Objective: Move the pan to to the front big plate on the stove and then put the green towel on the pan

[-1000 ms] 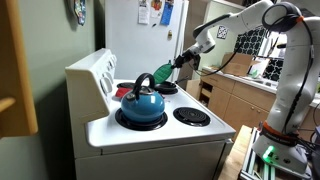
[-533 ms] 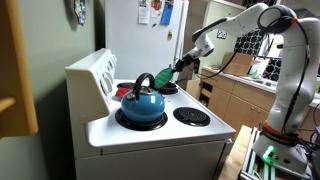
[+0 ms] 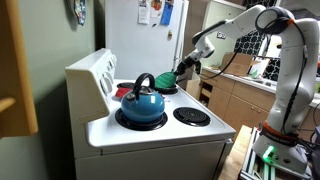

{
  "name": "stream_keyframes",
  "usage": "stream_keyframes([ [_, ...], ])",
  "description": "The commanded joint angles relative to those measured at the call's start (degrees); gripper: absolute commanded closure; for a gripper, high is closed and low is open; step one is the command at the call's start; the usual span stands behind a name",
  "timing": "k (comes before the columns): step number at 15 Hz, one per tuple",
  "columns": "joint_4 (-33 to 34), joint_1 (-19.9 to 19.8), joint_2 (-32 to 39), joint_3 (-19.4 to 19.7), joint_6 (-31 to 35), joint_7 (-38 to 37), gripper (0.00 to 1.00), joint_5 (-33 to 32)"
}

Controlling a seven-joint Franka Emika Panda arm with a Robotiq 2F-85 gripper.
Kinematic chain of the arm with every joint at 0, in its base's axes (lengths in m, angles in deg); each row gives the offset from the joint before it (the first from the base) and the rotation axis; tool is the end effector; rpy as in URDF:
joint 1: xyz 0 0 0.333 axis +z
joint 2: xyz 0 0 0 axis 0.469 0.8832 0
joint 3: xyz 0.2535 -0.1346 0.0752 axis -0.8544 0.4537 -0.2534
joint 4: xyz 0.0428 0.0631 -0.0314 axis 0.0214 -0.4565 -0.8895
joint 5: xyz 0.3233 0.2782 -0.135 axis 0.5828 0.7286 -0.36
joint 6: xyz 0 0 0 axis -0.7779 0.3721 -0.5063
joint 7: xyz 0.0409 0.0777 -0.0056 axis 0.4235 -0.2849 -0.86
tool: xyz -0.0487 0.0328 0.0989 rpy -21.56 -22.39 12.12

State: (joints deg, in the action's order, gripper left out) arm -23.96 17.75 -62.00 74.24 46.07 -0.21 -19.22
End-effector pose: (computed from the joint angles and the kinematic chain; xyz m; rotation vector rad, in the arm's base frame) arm 0.6371 -0.1432 0.3314 -2.3737 -0.1884 -0.4958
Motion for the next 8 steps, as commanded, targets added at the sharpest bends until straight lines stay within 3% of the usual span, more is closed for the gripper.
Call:
stream_keyframes([
  [1,-0.31,-0.06,0.34,-0.06,1.65,0.57,0.41,-3.89],
  [2,-0.53,-0.03,0.31,-0.10,1.93,0.64,0.40,-5.09],
  [5,-0.99,0.03,0.34,-0.45,2.91,0.77,0.17,-8.14],
  [8,-1.25,0.10,0.53,-0.86,4.33,0.82,0.29,-10.12],
])
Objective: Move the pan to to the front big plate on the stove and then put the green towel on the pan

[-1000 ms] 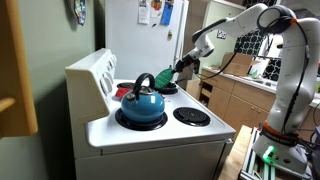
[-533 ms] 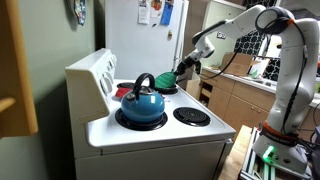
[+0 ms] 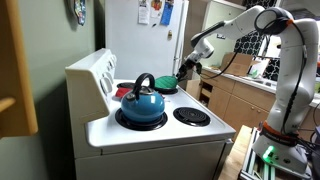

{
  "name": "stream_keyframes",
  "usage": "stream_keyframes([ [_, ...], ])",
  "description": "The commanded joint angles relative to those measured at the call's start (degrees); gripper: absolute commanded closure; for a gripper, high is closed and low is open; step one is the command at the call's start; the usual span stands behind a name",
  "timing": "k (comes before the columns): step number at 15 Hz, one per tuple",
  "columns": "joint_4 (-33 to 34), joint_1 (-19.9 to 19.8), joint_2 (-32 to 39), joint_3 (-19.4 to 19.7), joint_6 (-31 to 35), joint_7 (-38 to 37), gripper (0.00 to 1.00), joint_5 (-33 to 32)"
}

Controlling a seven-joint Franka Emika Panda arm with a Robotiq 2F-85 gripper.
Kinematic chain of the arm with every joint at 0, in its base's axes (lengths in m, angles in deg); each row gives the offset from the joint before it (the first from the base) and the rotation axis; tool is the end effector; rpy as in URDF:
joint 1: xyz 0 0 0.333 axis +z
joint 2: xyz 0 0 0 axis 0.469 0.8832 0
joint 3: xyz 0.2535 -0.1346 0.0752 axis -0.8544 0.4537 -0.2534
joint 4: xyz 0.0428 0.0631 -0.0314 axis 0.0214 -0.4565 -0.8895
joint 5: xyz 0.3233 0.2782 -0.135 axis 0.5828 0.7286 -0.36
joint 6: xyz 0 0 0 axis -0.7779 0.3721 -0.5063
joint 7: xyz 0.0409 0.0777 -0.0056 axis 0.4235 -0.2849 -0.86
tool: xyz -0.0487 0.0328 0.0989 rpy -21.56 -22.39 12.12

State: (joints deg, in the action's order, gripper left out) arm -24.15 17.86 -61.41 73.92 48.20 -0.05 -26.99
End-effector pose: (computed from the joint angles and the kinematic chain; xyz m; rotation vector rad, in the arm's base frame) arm 0.6345 -0.1471 0.3189 -2.4890 -0.2844 -0.4323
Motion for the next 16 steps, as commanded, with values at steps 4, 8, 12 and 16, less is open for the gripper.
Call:
stream_keyframes([
  [4,-1.50,-0.07,-0.54,-1.28,4.35,1.04,0.01,-2.76],
  [8,-2.11,-0.07,-1.37,-1.91,7.39,2.85,0.00,-2.44],
  [12,-1.89,0.02,-1.13,-2.26,8.60,3.04,0.00,-2.72],
  [16,-1.09,0.07,-0.35,-2.69,8.76,3.95,0.00,-2.54],
])
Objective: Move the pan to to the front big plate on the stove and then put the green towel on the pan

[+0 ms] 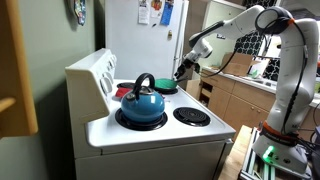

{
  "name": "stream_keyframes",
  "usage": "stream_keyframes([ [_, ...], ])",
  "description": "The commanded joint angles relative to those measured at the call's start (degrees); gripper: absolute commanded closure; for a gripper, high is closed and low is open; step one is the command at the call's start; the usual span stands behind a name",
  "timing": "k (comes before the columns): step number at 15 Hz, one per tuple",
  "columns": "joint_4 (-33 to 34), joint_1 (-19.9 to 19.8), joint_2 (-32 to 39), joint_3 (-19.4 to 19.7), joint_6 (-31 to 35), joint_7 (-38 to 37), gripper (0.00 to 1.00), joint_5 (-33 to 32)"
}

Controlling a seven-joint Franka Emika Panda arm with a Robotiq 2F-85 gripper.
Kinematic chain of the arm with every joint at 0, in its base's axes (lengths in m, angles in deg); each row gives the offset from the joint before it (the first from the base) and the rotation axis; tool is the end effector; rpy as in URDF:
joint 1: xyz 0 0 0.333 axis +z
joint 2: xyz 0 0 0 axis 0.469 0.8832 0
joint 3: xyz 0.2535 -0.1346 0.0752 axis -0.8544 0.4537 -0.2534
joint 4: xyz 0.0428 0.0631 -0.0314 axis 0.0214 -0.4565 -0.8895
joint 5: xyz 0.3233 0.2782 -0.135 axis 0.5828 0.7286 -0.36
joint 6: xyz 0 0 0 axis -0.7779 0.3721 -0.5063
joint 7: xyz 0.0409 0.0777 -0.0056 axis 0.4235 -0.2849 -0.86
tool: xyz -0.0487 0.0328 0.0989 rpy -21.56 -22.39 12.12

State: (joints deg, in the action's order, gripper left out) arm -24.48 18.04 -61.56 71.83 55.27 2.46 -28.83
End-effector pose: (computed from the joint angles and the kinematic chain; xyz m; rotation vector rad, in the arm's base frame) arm 0.6454 -0.1376 0.3226 -2.5664 -0.3702 -0.5283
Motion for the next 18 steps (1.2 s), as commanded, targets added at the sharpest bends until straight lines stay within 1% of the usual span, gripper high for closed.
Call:
stream_keyframes([
  [1,-0.39,-0.17,0.08,-0.74,1.67,2.08,0.00,-0.59],
  [5,-0.49,-0.30,0.78,-1.53,1.64,5.59,0.00,0.32],
  [10,-0.33,0.13,1.45,-2.77,5.96,9.09,0.00,0.97],
  [11,0.11,-0.06,1.26,-2.47,4.29,6.97,0.00,-0.05],
  [15,0.15,0.04,1.30,-2.79,4.76,7.54,0.00,0.01],
  [16,0.51,0.02,1.58,-3.15,6.77,9.57,0.00,1.32],
  [18,0.85,-0.04,1.37,-3.54,8.12,11.47,0.00,2.14],
])
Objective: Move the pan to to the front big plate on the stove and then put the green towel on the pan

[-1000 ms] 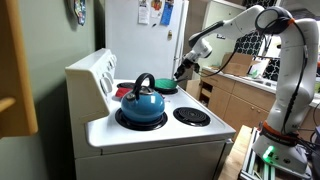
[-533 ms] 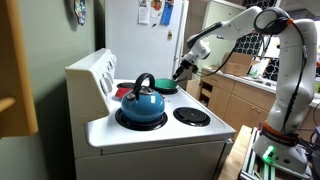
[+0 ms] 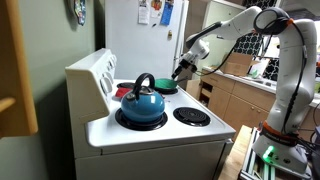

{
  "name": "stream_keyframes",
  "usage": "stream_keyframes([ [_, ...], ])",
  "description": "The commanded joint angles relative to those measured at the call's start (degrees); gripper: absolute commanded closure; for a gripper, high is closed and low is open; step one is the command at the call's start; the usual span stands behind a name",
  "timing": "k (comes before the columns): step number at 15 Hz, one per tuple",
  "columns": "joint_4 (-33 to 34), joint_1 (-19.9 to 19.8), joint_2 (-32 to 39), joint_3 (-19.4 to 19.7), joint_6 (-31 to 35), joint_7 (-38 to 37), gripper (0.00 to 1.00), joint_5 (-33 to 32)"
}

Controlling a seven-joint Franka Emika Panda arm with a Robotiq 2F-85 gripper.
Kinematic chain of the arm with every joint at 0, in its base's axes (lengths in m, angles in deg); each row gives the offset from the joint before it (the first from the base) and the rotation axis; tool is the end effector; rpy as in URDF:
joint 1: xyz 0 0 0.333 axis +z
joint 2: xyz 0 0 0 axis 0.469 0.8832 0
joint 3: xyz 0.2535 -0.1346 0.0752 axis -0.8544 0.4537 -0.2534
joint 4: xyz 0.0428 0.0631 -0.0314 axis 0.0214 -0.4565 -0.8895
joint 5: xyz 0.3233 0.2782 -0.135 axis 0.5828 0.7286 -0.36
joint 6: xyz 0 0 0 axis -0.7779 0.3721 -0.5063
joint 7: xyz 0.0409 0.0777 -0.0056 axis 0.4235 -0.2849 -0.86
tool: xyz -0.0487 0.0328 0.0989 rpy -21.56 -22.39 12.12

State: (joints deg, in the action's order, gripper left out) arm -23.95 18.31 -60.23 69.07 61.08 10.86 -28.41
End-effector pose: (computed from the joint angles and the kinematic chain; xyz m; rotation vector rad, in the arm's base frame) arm 0.6605 -0.1161 0.3181 -2.5834 -0.5795 -0.6447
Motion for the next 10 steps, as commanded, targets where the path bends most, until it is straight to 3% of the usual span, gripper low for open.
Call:
stream_keyframes([
  [1,0.54,-0.25,-0.01,-0.96,3.06,4.00,0.00,1.92],
  [7,0.68,0.84,1.73,-2.19,16.48,9.21,0.00,0.73],
  [10,0.29,1.89,3.27,-1.83,22.27,6.16,0.00,-3.47],
])
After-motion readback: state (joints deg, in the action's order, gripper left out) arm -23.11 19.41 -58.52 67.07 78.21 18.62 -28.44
